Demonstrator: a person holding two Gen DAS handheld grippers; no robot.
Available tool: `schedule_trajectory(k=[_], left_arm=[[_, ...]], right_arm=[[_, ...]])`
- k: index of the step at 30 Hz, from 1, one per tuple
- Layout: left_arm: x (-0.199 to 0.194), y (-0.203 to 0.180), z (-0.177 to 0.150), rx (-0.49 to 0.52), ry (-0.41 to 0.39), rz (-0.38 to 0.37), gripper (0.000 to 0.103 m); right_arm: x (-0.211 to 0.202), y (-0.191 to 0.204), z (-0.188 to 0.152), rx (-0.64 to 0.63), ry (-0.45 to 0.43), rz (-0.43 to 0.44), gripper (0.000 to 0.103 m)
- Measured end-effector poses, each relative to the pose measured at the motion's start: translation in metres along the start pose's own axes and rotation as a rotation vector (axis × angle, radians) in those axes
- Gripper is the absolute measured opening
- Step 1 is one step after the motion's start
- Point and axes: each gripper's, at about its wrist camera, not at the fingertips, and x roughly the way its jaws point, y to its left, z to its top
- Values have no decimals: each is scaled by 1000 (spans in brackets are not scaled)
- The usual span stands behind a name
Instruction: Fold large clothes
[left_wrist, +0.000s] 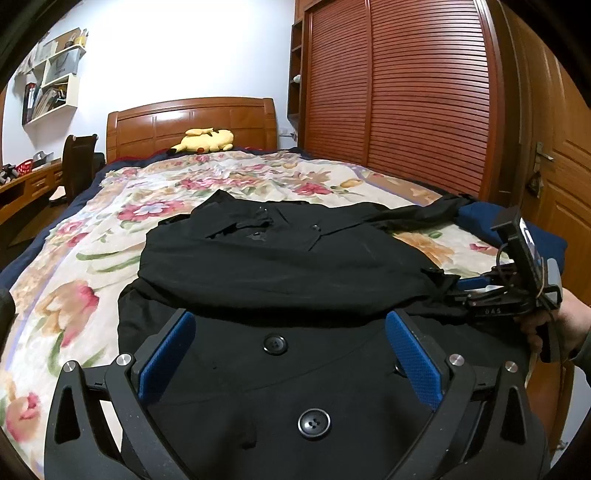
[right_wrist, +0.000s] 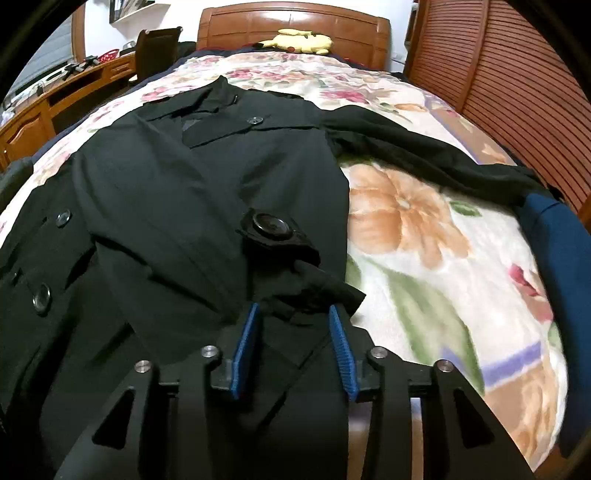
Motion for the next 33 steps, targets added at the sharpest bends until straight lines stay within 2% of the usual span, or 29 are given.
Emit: schedule_trajectory(k=[3, 7, 16, 24, 28, 33], left_arm=[[2, -4, 1, 9, -3, 5, 103], [2, -8, 0, 20, 3, 3, 103], [1, -8, 3, 11, 1, -19, 103], [11, -2, 13, -9, -8, -8, 103], [19, 3, 18, -32, -6, -7, 103], [26, 5, 19, -37, 3, 1, 103]], right_arm=[[2, -10, -4, 53, -7, 13, 62], [4, -23, -9, 115, -17, 88, 64], [-13, -29, -2, 90, -21, 83, 64], [-36, -78, 31, 152, -108, 15, 64], [-27, -106, 50, 203, -123, -45, 64], [-2, -137, 69, 291, -119, -76, 64]])
